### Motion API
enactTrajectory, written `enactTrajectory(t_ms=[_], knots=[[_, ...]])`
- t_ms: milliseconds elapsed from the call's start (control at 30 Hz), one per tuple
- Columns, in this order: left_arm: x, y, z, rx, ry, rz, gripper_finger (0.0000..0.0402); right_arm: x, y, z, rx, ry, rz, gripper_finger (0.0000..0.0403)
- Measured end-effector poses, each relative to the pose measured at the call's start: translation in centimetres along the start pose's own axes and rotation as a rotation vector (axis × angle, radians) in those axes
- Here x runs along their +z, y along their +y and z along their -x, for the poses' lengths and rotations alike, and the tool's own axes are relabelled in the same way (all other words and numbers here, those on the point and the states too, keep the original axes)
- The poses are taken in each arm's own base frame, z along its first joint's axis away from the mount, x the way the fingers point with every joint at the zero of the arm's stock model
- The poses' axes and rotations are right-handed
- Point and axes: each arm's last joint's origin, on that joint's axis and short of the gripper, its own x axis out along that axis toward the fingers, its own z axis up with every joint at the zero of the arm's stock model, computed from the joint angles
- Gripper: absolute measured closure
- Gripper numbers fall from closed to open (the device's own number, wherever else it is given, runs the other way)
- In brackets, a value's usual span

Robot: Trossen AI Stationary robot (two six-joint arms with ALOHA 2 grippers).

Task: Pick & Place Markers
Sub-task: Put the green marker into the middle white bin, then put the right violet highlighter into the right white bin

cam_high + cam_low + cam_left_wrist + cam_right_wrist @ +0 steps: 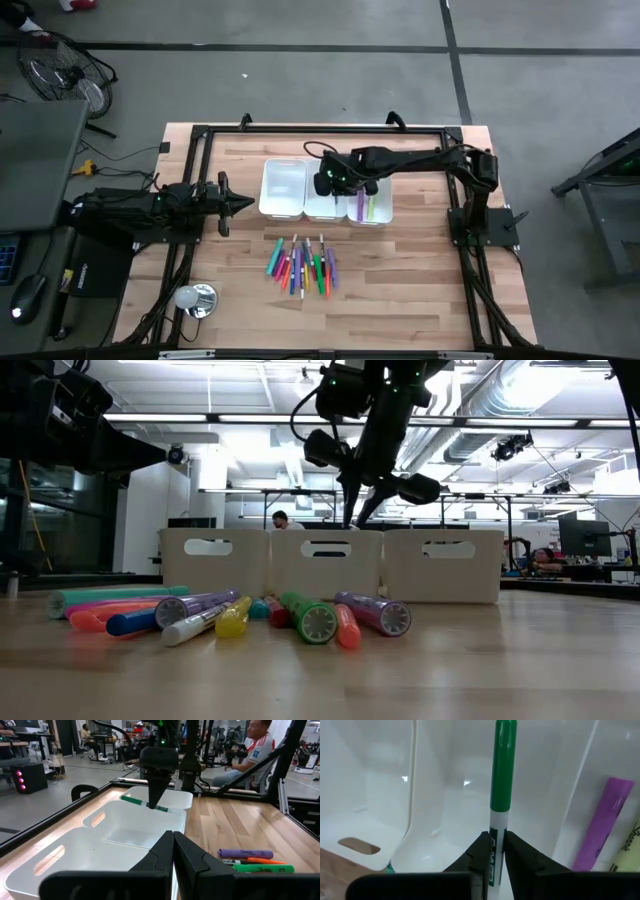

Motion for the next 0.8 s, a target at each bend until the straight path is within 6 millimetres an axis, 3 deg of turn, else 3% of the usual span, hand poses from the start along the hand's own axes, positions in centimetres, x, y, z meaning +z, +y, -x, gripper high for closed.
enactTrajectory(t_ms=[600, 800], knots=[[0.0, 0.0, 0.0, 0.000, 0.000, 0.000, 0.0394, 0.0, 0.0, 0.2, 0.001, -0.016, 0.084, 0.0287], [0.0, 0.0, 0.0, 0.000, 0.000, 0.000, 0.0394, -1.1, 0.5, 0.6, 0.034, 0.006, 0.156, 0.0279]])
